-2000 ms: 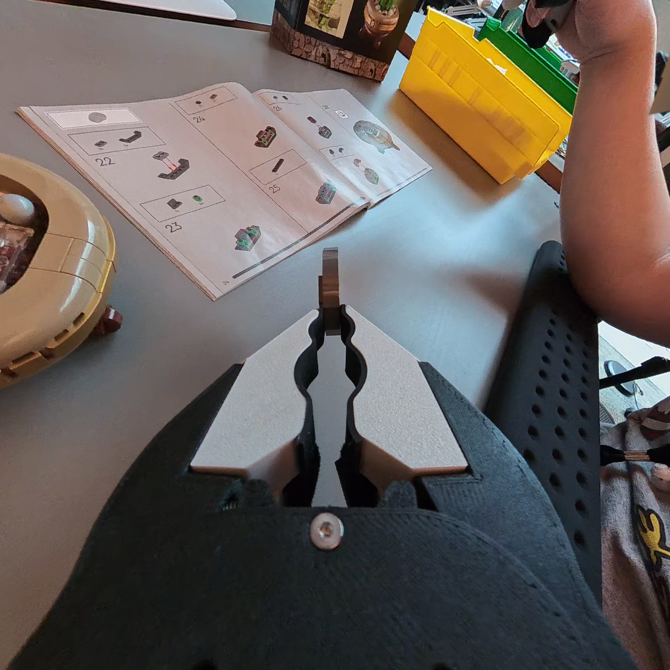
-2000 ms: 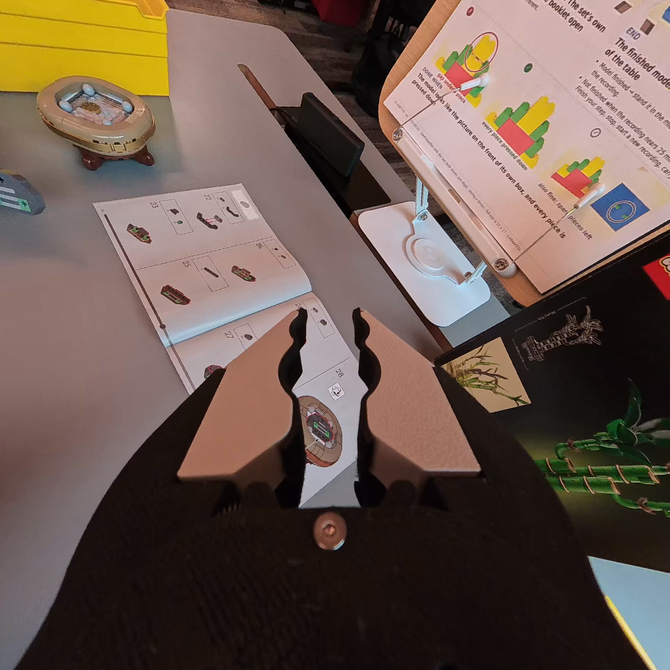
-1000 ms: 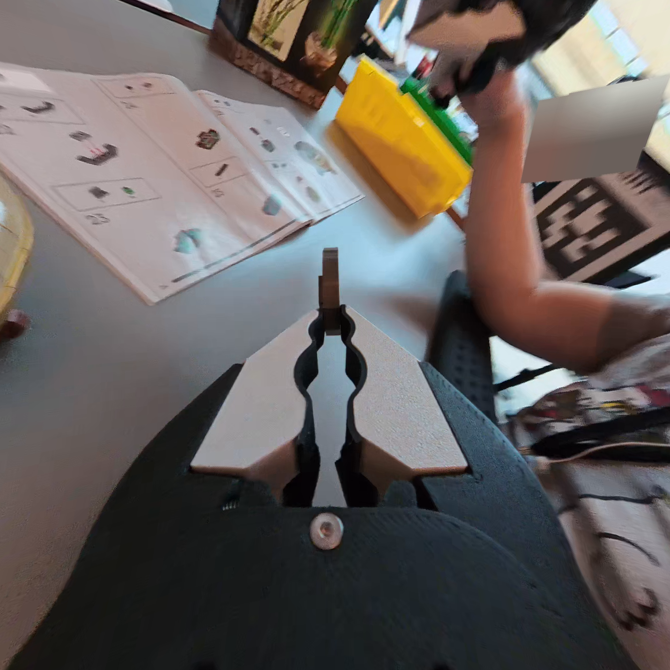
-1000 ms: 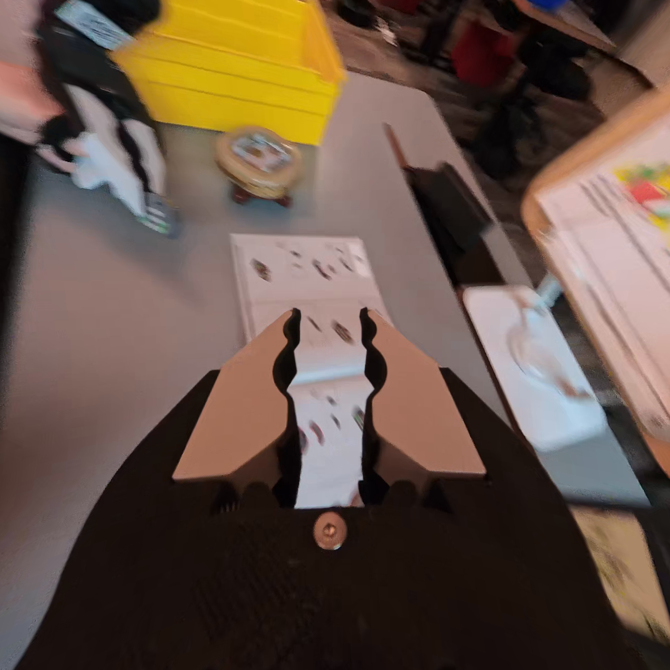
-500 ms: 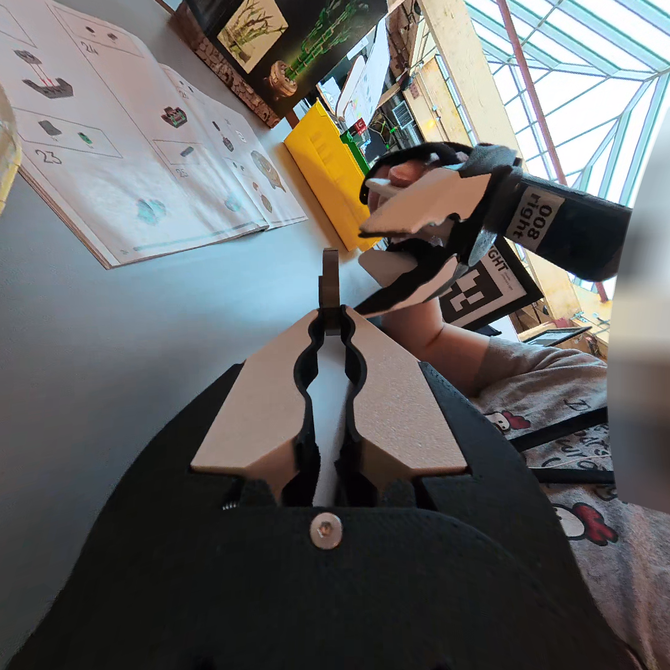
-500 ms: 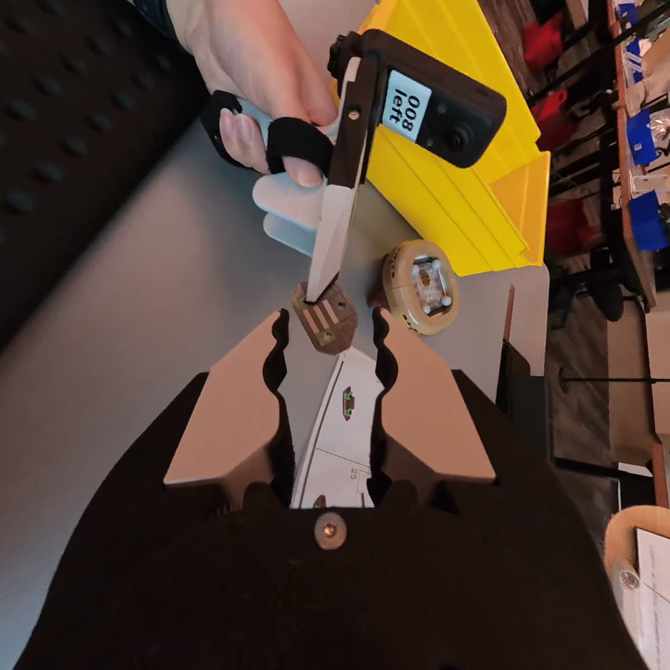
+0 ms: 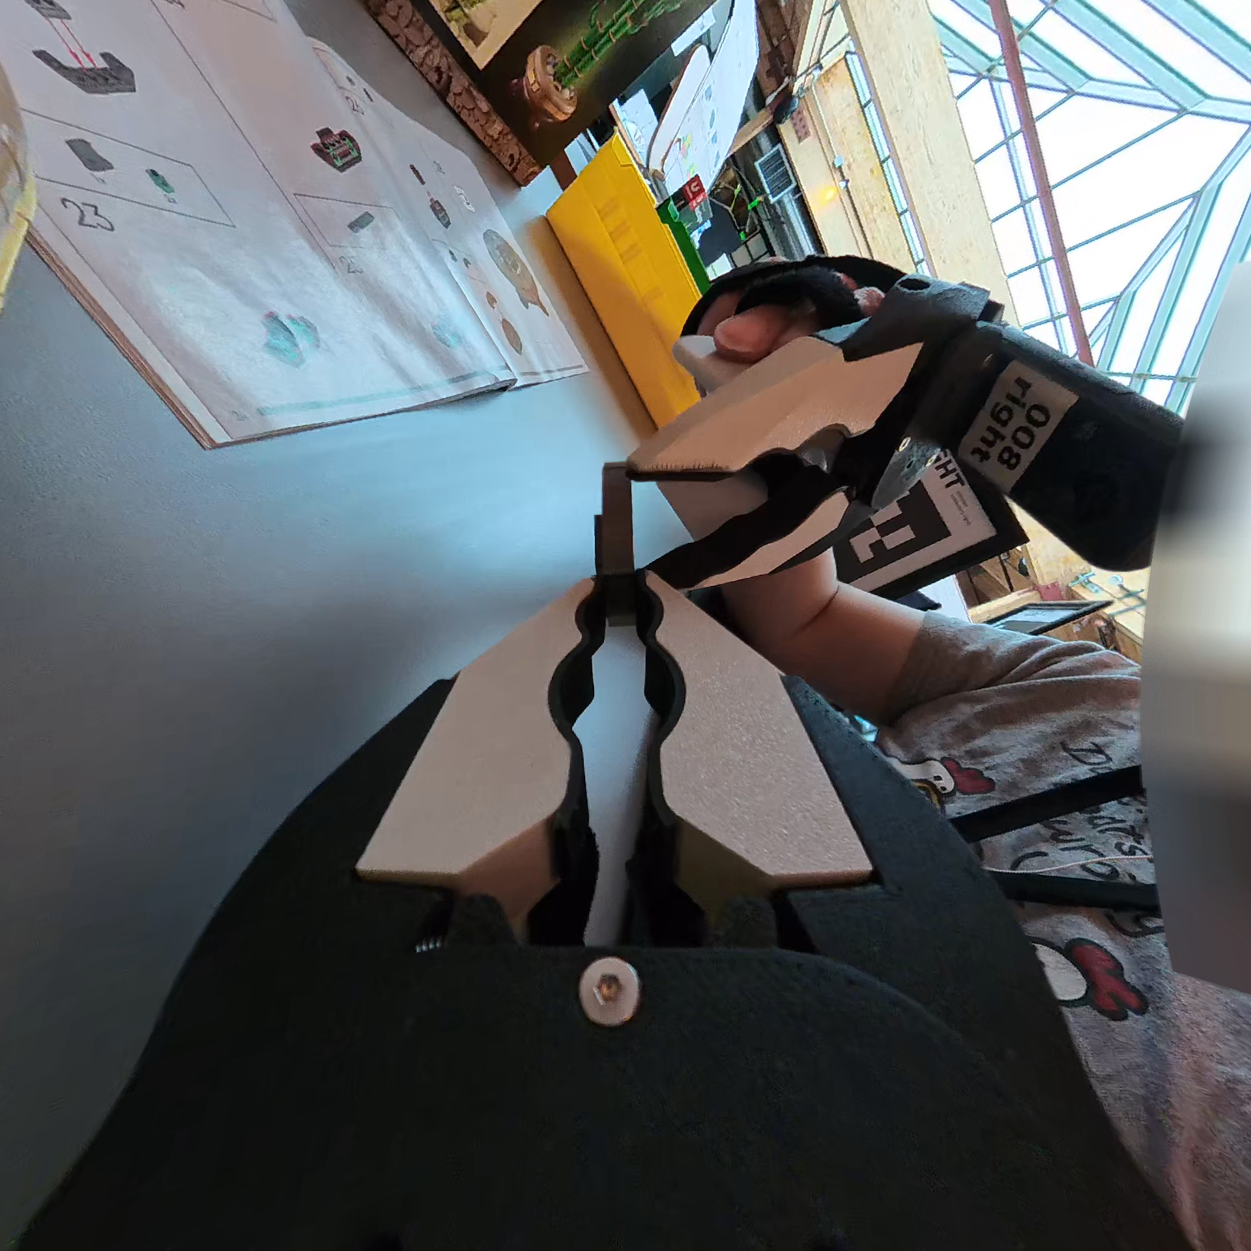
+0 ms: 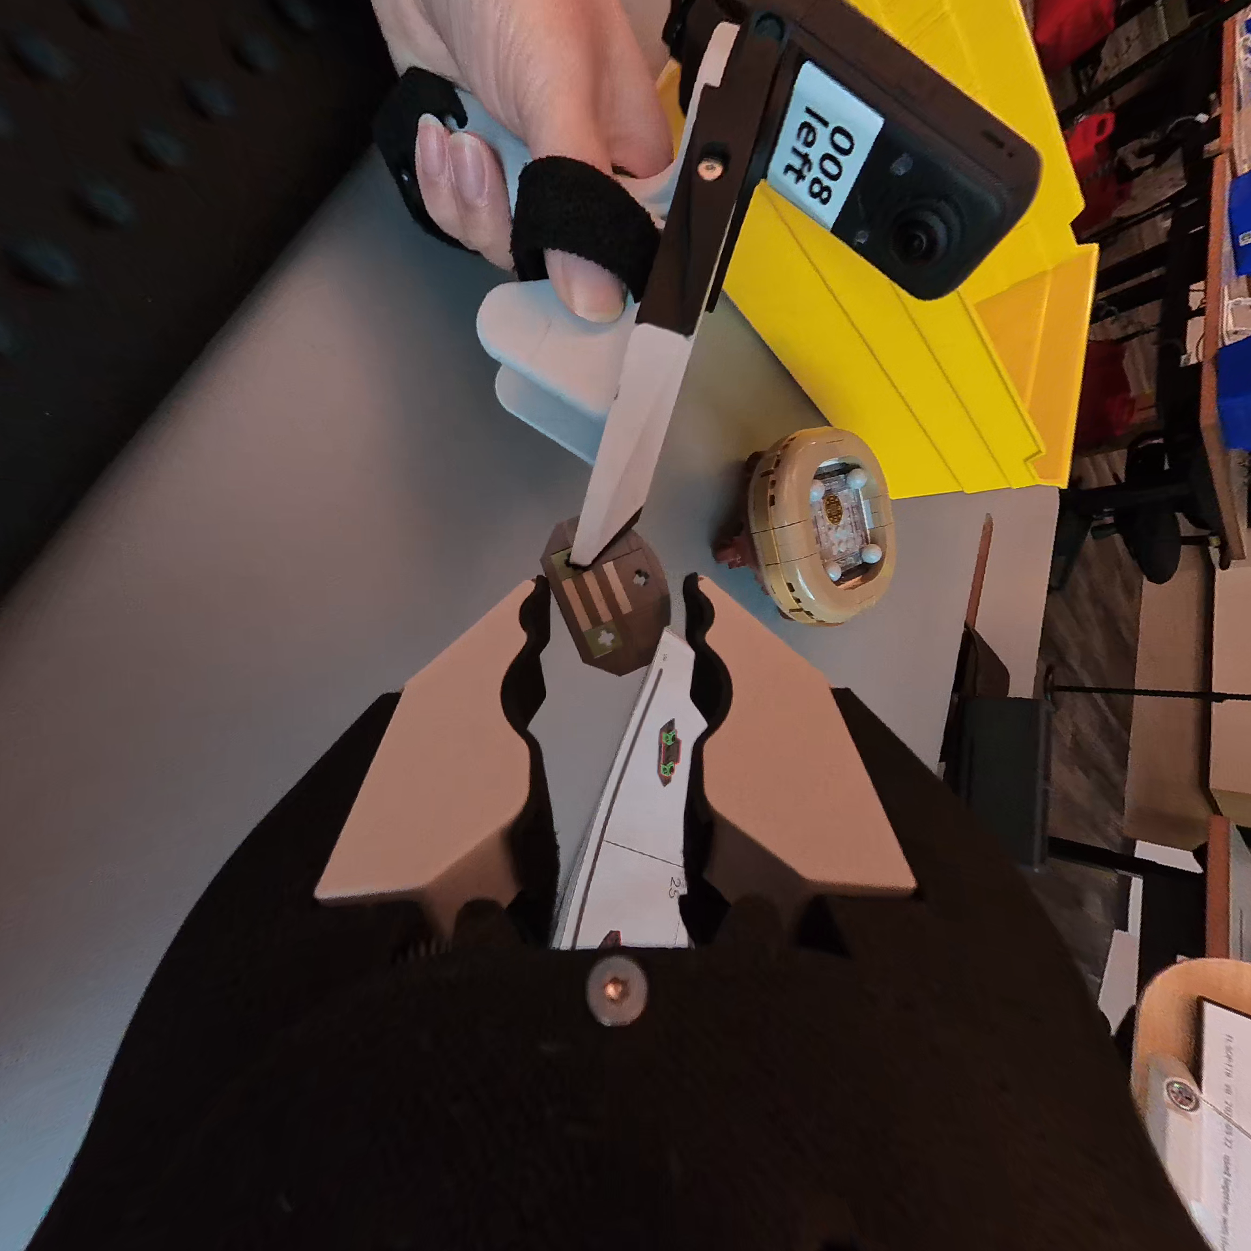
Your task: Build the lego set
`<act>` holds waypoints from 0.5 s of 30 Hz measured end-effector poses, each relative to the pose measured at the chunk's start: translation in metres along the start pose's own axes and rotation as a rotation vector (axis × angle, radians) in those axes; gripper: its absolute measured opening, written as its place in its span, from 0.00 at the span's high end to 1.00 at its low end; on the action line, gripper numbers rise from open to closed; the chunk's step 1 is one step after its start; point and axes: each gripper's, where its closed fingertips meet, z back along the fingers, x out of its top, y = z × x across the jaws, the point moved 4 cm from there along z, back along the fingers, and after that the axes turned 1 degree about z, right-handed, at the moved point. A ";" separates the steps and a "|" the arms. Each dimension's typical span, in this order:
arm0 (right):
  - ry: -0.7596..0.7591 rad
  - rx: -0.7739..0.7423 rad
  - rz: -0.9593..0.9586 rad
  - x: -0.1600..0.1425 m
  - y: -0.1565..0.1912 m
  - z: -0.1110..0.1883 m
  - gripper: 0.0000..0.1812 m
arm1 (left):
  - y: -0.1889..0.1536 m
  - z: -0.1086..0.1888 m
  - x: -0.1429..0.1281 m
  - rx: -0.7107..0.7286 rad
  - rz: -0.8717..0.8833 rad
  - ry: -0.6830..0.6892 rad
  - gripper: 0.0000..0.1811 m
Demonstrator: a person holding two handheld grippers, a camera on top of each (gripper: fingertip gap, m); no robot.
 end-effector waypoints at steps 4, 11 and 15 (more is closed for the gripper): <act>-0.009 0.023 -0.013 -0.001 0.004 -0.004 0.81 | 0.003 0.000 -0.002 0.022 0.000 0.011 0.97; -0.025 0.040 -0.052 -0.003 0.004 -0.006 0.82 | 0.003 0.001 -0.002 0.025 -0.016 0.017 0.97; -0.165 0.025 -0.191 -0.008 -0.013 0.012 0.82 | -0.011 0.009 0.016 -0.046 -0.045 -0.116 0.74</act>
